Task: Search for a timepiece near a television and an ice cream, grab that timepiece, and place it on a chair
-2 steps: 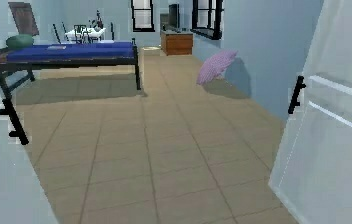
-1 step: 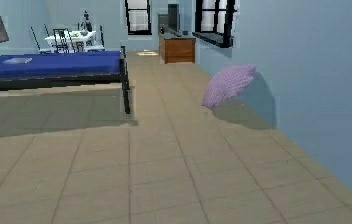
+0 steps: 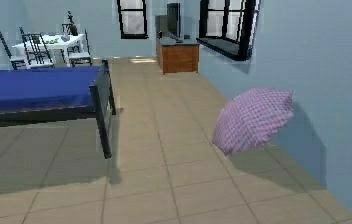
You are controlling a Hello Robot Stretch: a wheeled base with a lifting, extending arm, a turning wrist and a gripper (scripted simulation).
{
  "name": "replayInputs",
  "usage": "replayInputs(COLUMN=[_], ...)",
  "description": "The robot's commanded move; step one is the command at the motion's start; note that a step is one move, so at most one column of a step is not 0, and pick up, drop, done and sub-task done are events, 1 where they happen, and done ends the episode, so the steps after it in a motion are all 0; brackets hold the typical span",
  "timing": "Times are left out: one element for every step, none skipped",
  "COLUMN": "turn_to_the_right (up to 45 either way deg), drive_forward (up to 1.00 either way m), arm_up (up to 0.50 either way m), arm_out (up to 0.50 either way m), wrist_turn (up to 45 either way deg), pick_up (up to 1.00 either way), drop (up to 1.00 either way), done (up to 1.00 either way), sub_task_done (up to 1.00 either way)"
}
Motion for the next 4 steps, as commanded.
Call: replayInputs(turn_to_the_right=[0.0,-3.0,-3.0,0.0], drive_forward=[1.00,0.00,0.00,1.00], arm_up=[0.00,0.00,0.00,0.00], arm_out=[0.00,0.00,0.00,0.00], wrist_turn=[0.0,0.0,0.0,0.0], pick_up=[0.00,0.00,0.00,0.00], drop=[0.00,0.00,0.00,0.00], done=[0.00,0.00,0.00,0.00], sub_task_done=[0.00,0.00,0.00,0.00])
